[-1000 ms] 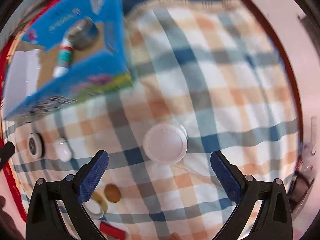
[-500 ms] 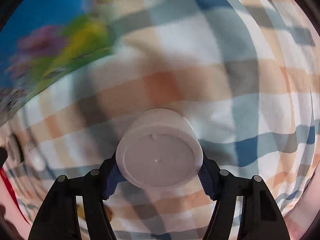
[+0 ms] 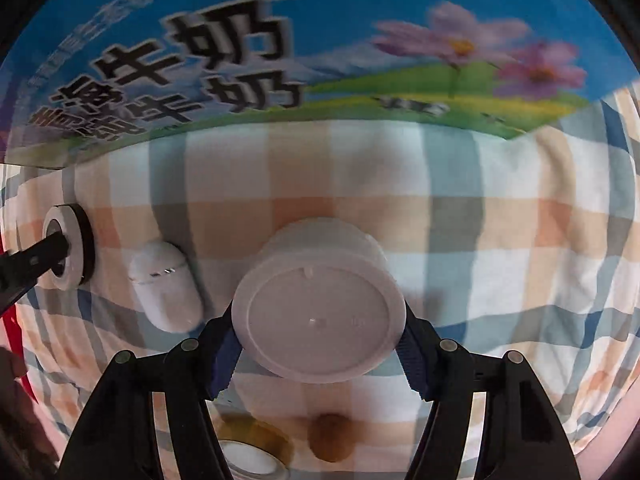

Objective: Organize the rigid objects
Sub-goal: 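Grasp the black-and-white compact with the left tool while the right tool grasps the white tape roll, then carry the compact into the box with the left tool while the right tool carries the tape roll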

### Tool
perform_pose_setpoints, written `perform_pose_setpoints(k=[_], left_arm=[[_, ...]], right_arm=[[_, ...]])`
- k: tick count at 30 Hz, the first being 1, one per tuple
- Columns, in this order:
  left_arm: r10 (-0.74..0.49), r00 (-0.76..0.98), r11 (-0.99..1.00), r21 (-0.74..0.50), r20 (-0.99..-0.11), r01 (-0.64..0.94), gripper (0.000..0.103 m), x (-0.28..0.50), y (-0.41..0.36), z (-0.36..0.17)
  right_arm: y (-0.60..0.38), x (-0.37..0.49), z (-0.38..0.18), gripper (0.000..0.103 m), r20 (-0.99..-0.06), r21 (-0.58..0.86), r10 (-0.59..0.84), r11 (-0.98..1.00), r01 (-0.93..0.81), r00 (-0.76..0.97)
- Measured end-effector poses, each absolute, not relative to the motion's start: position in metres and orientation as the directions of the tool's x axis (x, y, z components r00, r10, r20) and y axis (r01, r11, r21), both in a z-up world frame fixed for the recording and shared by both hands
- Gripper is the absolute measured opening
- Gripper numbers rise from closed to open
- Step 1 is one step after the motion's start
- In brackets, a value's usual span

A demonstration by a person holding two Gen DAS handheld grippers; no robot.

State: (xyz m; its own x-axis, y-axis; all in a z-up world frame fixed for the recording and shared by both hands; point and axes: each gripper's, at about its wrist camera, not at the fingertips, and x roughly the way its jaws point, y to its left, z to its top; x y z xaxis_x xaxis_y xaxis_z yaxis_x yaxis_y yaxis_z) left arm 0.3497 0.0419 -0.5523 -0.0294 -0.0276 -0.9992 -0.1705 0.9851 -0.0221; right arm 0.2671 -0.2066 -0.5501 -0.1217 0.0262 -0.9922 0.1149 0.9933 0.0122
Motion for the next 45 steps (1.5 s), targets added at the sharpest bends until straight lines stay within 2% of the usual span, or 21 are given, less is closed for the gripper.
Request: perform_pose_setpoints(k=[3, 5, 7, 14, 17, 23, 35, 45], left_arm=[[-0.059, -0.002, 0.986, -0.058, -0.998, -0.158, 0.101, 0.355, 0.043, -0.56], [-0.053, -0.004, 0.987, -0.052, -0.999, -0.15, 0.085, 0.357, 0.043, -0.562], [-0.055, -0.006, 0.99, -0.054, -0.998, -0.133, 0.073, 0.356, 0.044, -0.561], [-0.087, -0.049, 0.993, -0.082, -0.995, -0.09, 0.074, 0.32, 0.039, -0.557], [-0.076, -0.105, 0.994, -0.066, -0.992, -0.089, 0.074, 0.307, 0.038, -0.574], [-0.077, -0.046, 0.993, -0.073, -0.996, -0.095, 0.073, 0.299, 0.039, -0.568], [-0.051, 0.122, 0.998, -0.045, -0.991, 0.047, 0.073, 0.258, -0.002, -0.485], [-0.118, 0.282, 0.991, -0.095, -0.952, 0.092, 0.073, 0.263, -0.033, -0.389]], right_arm=[[-0.201, 0.268, -0.551, 0.07, -0.991, 0.014, 0.028, 0.994, 0.107, -0.129], [-0.199, 0.267, -0.552, 0.07, -0.991, 0.012, 0.026, 0.995, 0.104, -0.134], [-0.195, 0.269, -0.554, 0.07, -0.99, 0.008, 0.021, 0.995, 0.098, -0.14], [-0.164, 0.279, -0.551, 0.07, -0.986, 0.026, 0.038, 0.997, 0.074, -0.161], [-0.152, 0.273, -0.551, 0.07, -0.984, 0.029, 0.038, 0.998, 0.051, -0.173], [-0.148, 0.269, -0.557, 0.07, -0.982, 0.022, 0.03, 0.999, 0.045, -0.188], [-0.169, 0.263, -0.541, 0.07, -0.991, 0.064, 0.067, 0.998, 0.029, -0.12], [-0.208, 0.259, -0.44, 0.07, -0.994, 0.107, 0.105, 0.994, 0.039, 0.043]])
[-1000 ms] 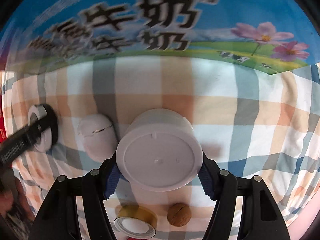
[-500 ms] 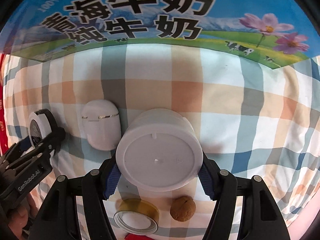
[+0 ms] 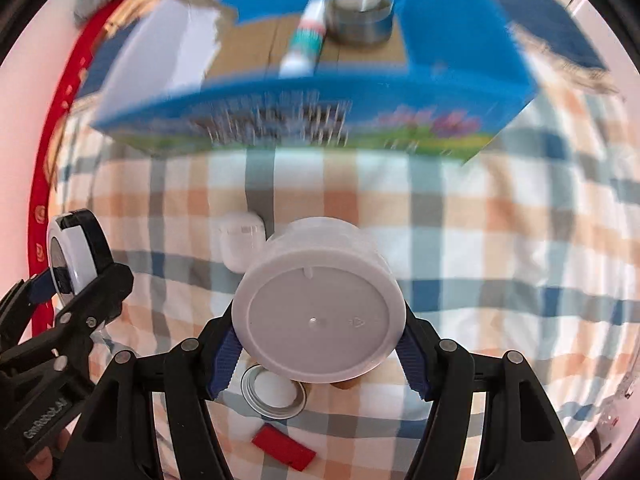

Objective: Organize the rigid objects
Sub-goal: 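Carry the compact into the box with the left tool while the right tool carries the tape roll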

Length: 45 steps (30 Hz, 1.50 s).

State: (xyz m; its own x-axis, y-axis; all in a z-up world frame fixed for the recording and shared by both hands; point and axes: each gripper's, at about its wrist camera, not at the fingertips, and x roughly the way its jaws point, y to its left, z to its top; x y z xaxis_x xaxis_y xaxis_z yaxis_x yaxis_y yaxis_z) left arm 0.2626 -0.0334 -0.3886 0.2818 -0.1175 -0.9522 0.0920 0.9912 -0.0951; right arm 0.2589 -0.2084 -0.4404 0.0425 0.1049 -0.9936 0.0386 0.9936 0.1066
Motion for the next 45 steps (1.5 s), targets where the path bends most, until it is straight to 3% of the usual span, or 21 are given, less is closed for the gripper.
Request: perform_pose_setpoints(k=[13, 22, 29, 38, 45], left_arm=[[-0.112, 0.409, 0.988, -0.058, -0.906, 0.142, 0.073, 0.314, -0.06, -0.312], [-0.13, 0.432, 0.986, -0.071, -0.892, 0.15, 0.073, 0.357, -0.066, -0.301], [-0.164, 0.363, 0.983, -0.123, -0.917, 0.135, 0.073, 0.43, -0.069, -0.339], [-0.08, 0.13, 0.988, -0.061, -0.988, 0.145, 0.073, 0.518, -0.082, -0.46], [-0.071, -0.006, 0.99, -0.071, -0.997, 0.119, 0.073, 0.54, -0.089, -0.516]], right_arm=[[-0.222, 0.295, -0.325, 0.07, -0.975, 0.066, 0.05, 0.996, 0.066, 0.219], [-0.229, 0.316, -0.302, 0.07, -0.967, 0.084, 0.062, 0.993, 0.079, 0.248], [-0.238, 0.358, -0.342, 0.07, -0.974, 0.107, 0.081, 0.987, 0.118, 0.211], [-0.243, 0.445, -0.429, 0.07, -0.995, 0.088, 0.08, 0.983, 0.161, 0.058], [-0.242, 0.471, -0.485, 0.07, -0.996, 0.058, 0.067, 0.986, 0.159, -0.053]])
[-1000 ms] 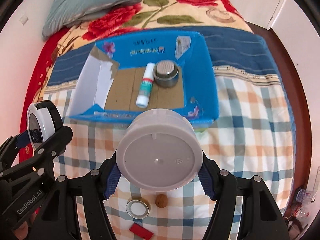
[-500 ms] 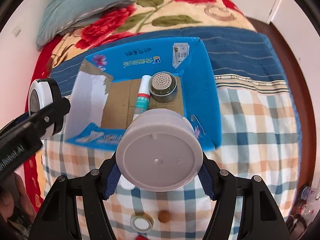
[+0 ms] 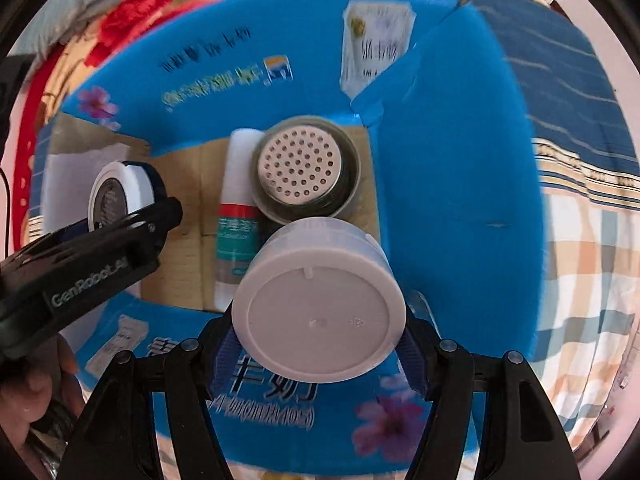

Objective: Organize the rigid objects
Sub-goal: 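Carry the compact into the box with the left tool while the right tool carries the tape roll, then open both tools to release the compact and tape roll, then lift away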

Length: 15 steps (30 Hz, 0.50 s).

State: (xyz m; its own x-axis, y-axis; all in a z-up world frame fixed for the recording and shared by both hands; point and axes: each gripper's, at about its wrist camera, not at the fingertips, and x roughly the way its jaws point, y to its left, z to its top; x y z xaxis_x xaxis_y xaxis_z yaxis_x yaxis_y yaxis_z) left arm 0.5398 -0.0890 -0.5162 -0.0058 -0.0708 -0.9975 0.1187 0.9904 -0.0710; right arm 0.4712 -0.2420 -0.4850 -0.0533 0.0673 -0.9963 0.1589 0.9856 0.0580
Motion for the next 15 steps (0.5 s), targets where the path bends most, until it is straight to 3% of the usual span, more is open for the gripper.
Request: perform_pose_setpoints(k=[7, 15], left_arm=[[-0.147, -0.062, 0.988, -0.149, -0.987, 0.027, 0.074, 0.551, -0.086, -0.534], [-0.103, -0.069, 0.993, -0.106, -0.992, 0.042, 0.074, 0.561, -0.095, -0.549]], right_arm=[[-0.241, 0.482, -0.521, 0.07, -0.992, 0.044, 0.061, 0.989, 0.143, -0.114], [-0.244, 0.493, -0.55, 0.07, -0.984, 0.042, 0.067, 0.988, 0.149, -0.166]])
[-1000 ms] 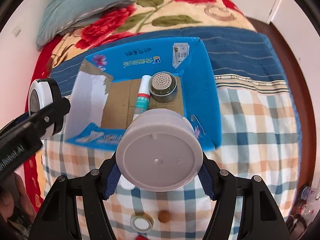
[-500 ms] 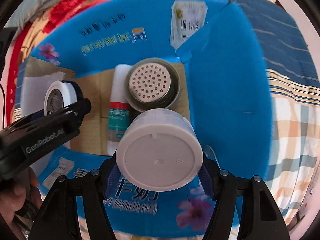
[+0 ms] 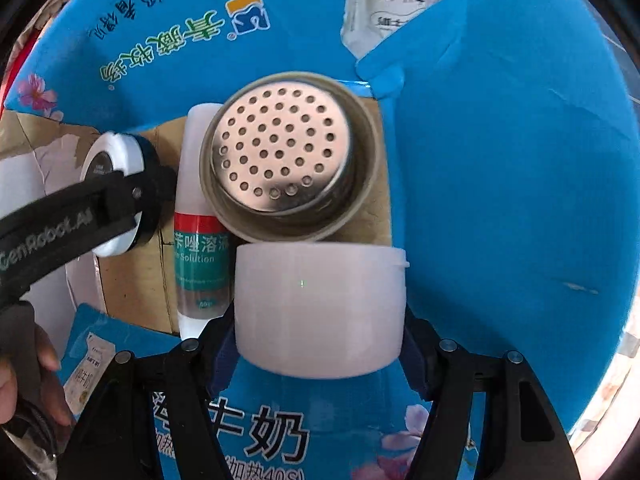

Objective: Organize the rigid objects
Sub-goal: 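Open both tools to release the compact and tape roll, then lift away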

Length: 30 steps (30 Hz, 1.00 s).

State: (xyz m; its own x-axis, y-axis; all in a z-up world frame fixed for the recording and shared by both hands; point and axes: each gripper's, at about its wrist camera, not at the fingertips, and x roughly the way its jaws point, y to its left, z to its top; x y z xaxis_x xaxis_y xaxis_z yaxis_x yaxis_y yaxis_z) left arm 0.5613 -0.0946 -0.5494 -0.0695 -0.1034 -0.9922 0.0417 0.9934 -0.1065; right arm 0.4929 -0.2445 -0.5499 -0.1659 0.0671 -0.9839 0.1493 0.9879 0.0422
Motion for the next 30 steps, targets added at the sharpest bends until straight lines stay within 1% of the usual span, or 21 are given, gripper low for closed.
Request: perform_pose_setpoints(k=[9, 11, 12, 13, 14, 15, 17, 19, 23, 27, 30], left_arm=[[-0.048, -0.098, 0.99, -0.06, -0.994, 0.13, 0.076, 0.565, -0.114, -0.549], [-0.025, -0.088, 0.99, -0.037, -0.996, 0.137, 0.089, 0.568, -0.114, -0.543], [-0.02, -0.086, 0.99, -0.032, -0.996, 0.138, 0.091, 0.577, -0.12, -0.542], [-0.015, -0.084, 0.99, -0.027, -0.996, 0.139, 0.095, 0.576, -0.12, -0.538], [-0.013, -0.083, 0.991, -0.024, -0.996, 0.134, 0.101, 0.576, -0.119, -0.533], [-0.015, -0.079, 0.992, -0.025, -0.997, 0.127, 0.103, 0.573, -0.118, -0.531], [-0.02, -0.064, 0.992, -0.028, -0.998, 0.124, 0.103, 0.569, -0.115, -0.523], [-0.018, -0.031, 0.991, -0.022, -0.999, 0.132, 0.103, 0.562, -0.114, -0.512], [-0.016, 0.048, 0.989, -0.008, -0.999, 0.149, 0.103, 0.526, -0.111, -0.489], [-0.042, 0.115, 0.989, -0.025, -0.992, 0.147, 0.103, 0.495, -0.107, -0.461], [-0.017, 0.159, 0.987, 0.009, -0.987, 0.161, 0.103, 0.49, -0.097, -0.434]], right_arm=[[-0.241, 0.504, -0.564, 0.07, -0.982, 0.042, 0.067, 0.988, 0.147, -0.175], [-0.245, 0.51, -0.563, 0.072, -0.983, 0.038, 0.064, 0.988, 0.15, -0.171], [-0.246, 0.513, -0.562, 0.073, -0.984, 0.038, 0.064, 0.988, 0.153, -0.167], [-0.246, 0.514, -0.561, 0.076, -0.985, 0.038, 0.062, 0.987, 0.153, -0.161], [-0.247, 0.515, -0.56, 0.08, -0.986, 0.038, 0.062, 0.988, 0.153, -0.156], [-0.248, 0.515, -0.558, 0.084, -0.986, 0.042, 0.065, 0.987, 0.154, -0.15], [-0.247, 0.511, -0.55, 0.098, -0.987, 0.069, 0.091, 0.983, 0.168, -0.131], [-0.247, 0.507, -0.542, 0.103, -0.991, 0.067, 0.086, 0.983, 0.174, -0.103], [-0.239, 0.497, -0.524, 0.103, -0.997, 0.039, 0.049, 0.986, 0.16, -0.056], [-0.231, 0.481, -0.505, 0.103, -0.999, 0.029, 0.033, 0.99, 0.141, -0.027], [-0.224, 0.474, -0.489, 0.103, -1.0, 0.022, 0.022, 0.991, 0.133, -0.001]])
